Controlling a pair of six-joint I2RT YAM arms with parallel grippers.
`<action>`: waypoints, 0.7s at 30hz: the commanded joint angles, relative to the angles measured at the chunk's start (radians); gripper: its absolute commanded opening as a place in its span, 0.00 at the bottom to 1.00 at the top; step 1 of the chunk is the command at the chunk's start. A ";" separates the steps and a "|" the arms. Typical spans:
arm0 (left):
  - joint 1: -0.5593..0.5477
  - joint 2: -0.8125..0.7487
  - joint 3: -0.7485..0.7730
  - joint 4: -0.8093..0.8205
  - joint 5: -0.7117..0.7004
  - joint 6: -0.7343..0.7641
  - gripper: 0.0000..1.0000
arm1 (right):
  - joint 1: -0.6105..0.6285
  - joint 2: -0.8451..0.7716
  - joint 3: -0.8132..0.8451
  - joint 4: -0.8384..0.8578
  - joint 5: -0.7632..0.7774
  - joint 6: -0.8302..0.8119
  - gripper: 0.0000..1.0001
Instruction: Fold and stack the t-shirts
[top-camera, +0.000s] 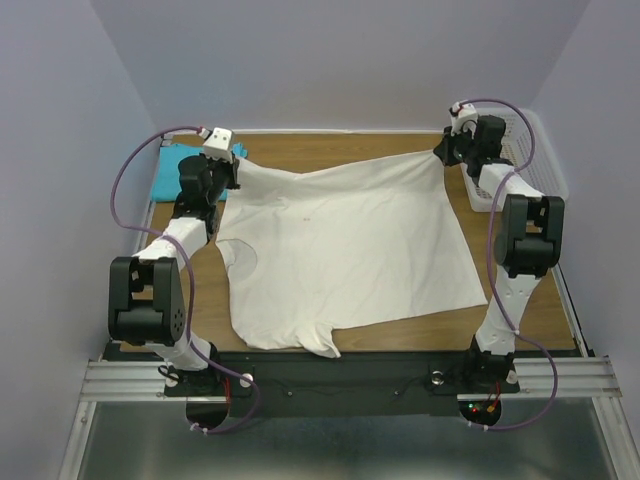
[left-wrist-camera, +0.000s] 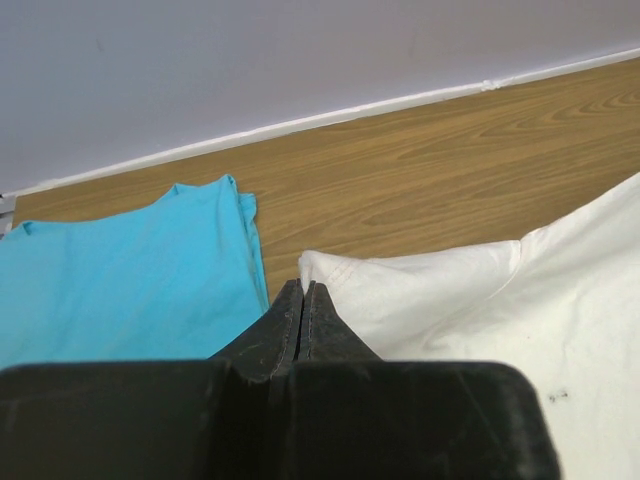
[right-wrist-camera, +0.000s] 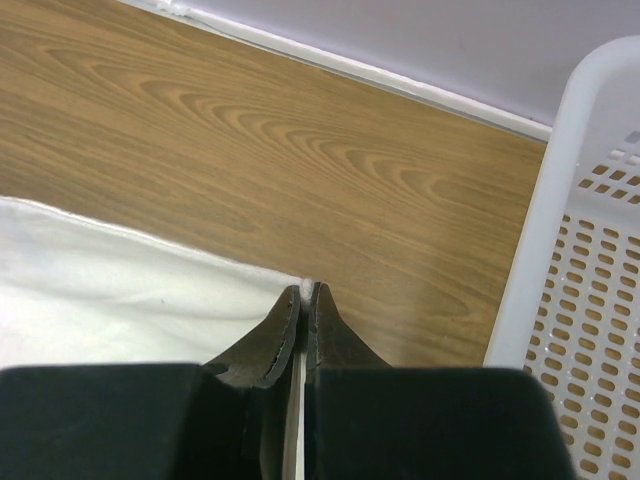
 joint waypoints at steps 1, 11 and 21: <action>0.000 -0.079 -0.025 0.052 -0.021 0.024 0.00 | -0.009 -0.070 -0.005 0.063 -0.013 0.000 0.01; -0.016 -0.116 -0.078 0.044 -0.006 0.010 0.00 | -0.009 -0.084 -0.019 0.077 -0.015 0.009 0.01; -0.028 -0.128 -0.091 0.040 -0.012 0.009 0.00 | -0.011 -0.101 -0.051 0.087 -0.007 0.005 0.01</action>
